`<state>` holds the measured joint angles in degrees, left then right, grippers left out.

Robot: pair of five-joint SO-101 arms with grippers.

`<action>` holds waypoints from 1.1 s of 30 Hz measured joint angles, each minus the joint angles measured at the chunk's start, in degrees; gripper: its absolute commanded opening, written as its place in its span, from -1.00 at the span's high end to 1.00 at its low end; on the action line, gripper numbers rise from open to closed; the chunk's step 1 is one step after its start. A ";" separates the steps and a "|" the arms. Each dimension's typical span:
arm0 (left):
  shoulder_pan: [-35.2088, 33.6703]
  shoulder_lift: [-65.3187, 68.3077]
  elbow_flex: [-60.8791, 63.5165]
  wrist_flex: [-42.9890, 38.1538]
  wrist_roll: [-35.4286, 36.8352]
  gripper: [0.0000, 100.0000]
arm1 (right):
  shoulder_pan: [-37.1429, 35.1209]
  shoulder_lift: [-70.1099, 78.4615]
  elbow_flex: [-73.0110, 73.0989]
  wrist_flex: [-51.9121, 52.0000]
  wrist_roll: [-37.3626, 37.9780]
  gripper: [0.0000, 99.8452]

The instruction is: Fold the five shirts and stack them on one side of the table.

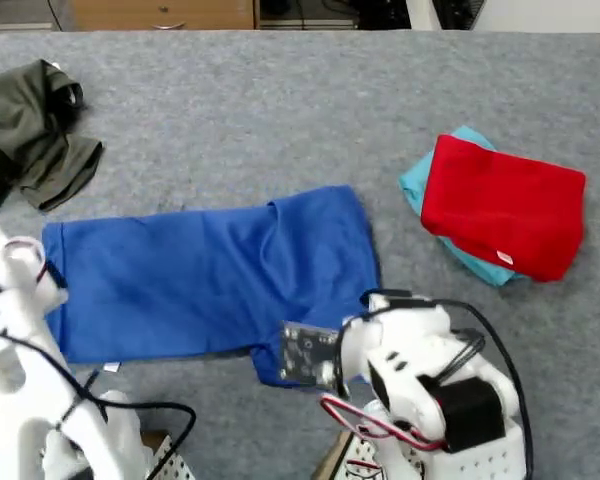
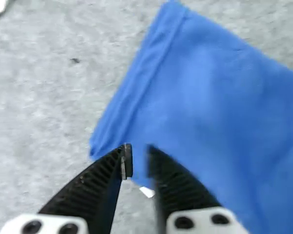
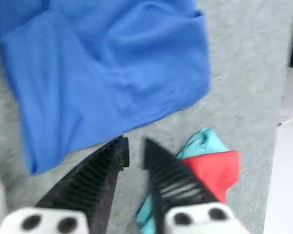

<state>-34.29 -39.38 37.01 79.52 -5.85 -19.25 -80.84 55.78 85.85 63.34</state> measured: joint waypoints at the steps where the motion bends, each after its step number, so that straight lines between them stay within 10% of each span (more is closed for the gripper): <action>1: 1.05 2.99 -1.23 -0.70 1.58 0.94 | 0.00 1.85 0.00 -2.29 -0.44 0.99; 14: 6.59 44.13 -20.31 -11.69 10.20 0.96 | 0.00 47.47 -17.14 -28.22 -17.85 0.99; 33: 7.21 60.40 -26.81 -16.88 10.64 0.96 | 9.05 110.59 -57.67 -31.12 -27.16 0.99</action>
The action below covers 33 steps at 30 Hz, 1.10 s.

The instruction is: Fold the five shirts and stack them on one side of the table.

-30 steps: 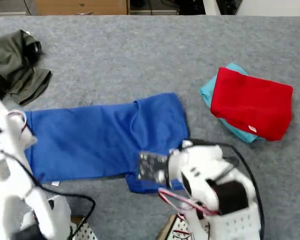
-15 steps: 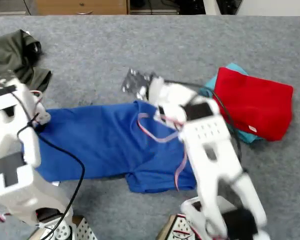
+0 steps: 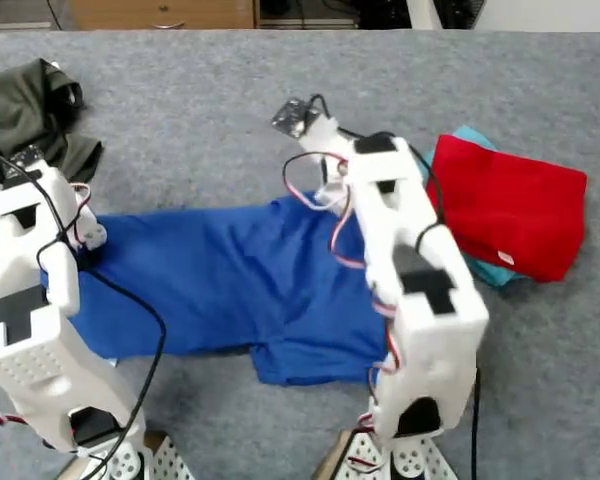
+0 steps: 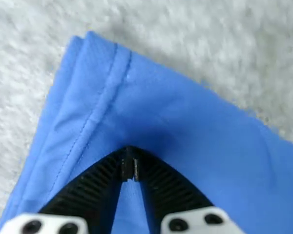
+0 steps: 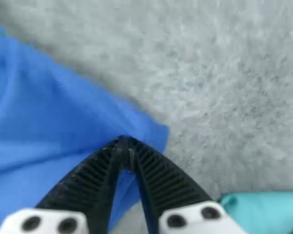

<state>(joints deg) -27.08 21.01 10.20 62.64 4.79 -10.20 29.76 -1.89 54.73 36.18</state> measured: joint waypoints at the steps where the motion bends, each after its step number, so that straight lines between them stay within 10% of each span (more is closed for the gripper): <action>1: -0.44 0.53 -0.79 0.00 0.00 0.96 | 0.53 2.37 -2.37 1.14 -0.18 0.99; 22: -2.81 -3.25 -8.70 12.04 -0.18 0.96 | 1.41 2.46 -24.97 22.51 -0.18 0.99; 33: -4.22 1.41 -5.45 3.78 -0.26 0.96 | 1.41 10.29 -25.14 19.16 -0.18 0.99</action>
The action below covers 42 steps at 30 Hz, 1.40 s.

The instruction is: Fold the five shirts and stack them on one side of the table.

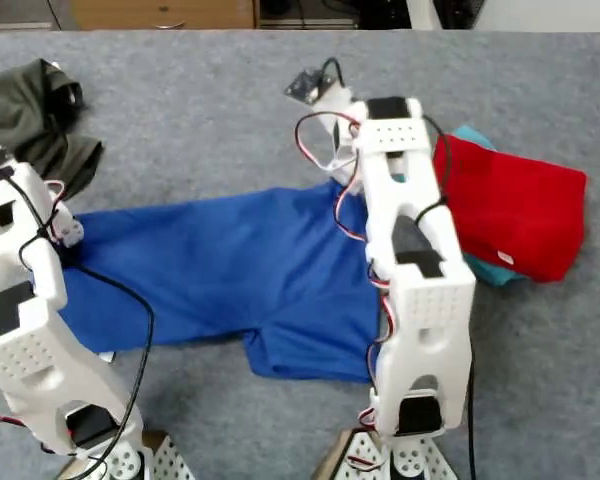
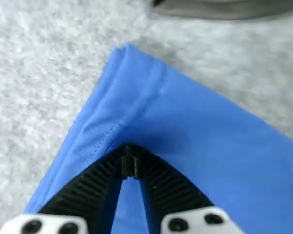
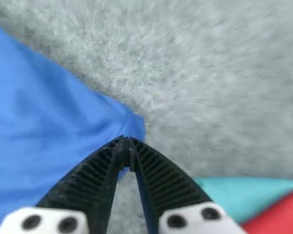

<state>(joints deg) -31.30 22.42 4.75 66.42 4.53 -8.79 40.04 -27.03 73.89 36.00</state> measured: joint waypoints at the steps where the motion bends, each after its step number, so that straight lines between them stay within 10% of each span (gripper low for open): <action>1: -0.53 0.70 0.00 -0.53 0.09 0.96 | 0.18 1.58 -0.26 -0.44 0.00 0.99; 28: -4.48 -16.18 4.13 4.92 -4.84 0.96 | -1.32 5.45 -36.40 27.08 3.43 0.99; 42: -2.46 -45.19 32.18 -3.25 -6.51 0.96 | -6.77 -37.19 7.47 26.99 14.24 0.99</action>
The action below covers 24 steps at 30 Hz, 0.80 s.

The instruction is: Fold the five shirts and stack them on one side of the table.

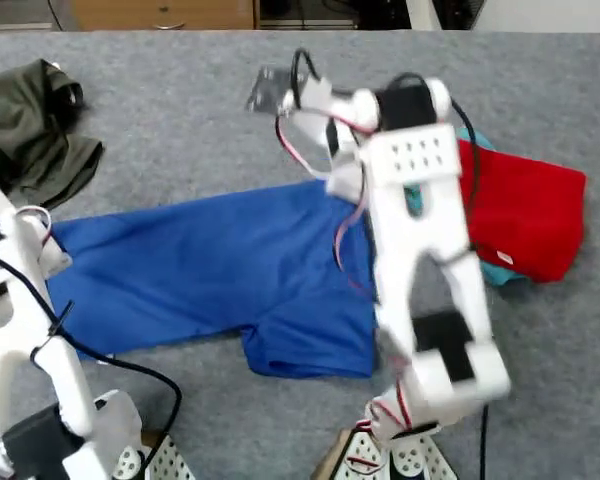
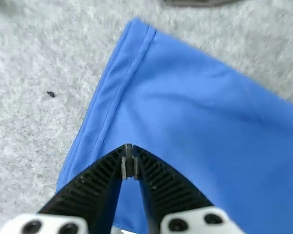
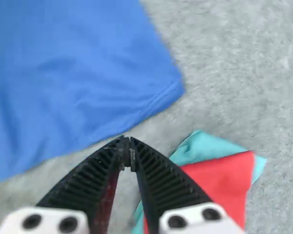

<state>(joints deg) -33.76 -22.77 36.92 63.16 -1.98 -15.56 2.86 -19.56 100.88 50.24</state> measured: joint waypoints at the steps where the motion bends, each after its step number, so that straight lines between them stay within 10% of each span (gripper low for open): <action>1: -0.26 -0.09 0.62 -0.09 -0.53 0.96 | -0.35 -3.78 4.75 -0.35 0.97 0.99; 12: -10.55 -0.18 6.59 -7.21 -3.25 0.96 | -11.69 -38.33 53.01 -5.71 6.51 0.63; 24: -11.08 -0.18 17.05 -15.30 -4.40 0.96 | -20.84 -42.11 76.40 -18.46 6.51 0.46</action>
<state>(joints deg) -44.84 -22.95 53.98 47.87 -6.37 -36.40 -39.25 56.84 82.42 56.75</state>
